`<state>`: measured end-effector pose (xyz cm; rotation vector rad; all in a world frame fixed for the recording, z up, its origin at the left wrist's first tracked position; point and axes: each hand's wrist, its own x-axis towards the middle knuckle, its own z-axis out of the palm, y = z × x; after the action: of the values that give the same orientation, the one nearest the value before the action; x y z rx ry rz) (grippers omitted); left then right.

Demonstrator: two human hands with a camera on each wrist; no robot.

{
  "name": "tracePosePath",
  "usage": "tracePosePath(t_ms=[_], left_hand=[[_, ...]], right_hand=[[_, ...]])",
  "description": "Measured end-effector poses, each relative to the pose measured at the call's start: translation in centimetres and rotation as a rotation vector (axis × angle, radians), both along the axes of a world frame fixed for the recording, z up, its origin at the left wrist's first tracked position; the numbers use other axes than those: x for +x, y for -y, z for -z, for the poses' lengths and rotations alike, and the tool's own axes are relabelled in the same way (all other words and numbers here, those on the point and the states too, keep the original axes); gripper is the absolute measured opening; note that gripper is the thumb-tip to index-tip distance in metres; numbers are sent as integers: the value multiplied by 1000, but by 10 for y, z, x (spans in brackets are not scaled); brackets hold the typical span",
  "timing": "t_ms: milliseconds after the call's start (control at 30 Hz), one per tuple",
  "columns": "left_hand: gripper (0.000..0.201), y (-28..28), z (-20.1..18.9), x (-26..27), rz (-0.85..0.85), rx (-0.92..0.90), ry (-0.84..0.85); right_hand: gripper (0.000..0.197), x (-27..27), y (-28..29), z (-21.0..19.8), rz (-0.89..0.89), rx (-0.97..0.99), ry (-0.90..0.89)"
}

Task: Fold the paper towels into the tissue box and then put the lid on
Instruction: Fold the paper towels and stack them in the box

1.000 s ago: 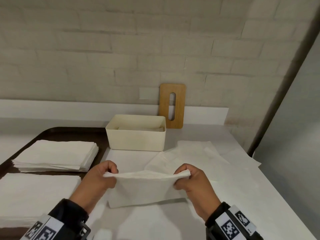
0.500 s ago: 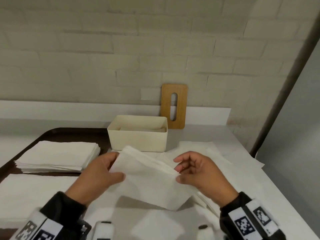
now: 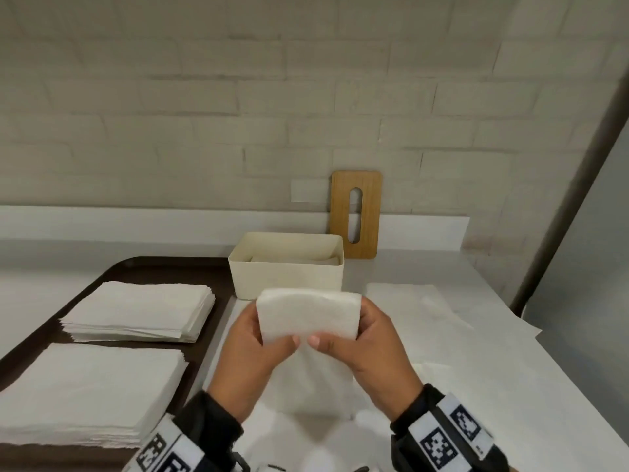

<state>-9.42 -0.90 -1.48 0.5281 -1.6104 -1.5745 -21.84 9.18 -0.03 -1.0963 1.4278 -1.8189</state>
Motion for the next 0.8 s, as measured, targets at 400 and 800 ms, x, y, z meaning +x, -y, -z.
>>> tracePosePath(t_ms=[400, 800], left_hand=[[44, -3, 5, -9, -29, -38, -26], [37, 17, 34, 11, 149, -45, 477]], right_hand=[[53, 8, 13, 0, 24, -74, 33], [41, -8, 0, 1, 93, -32, 186]])
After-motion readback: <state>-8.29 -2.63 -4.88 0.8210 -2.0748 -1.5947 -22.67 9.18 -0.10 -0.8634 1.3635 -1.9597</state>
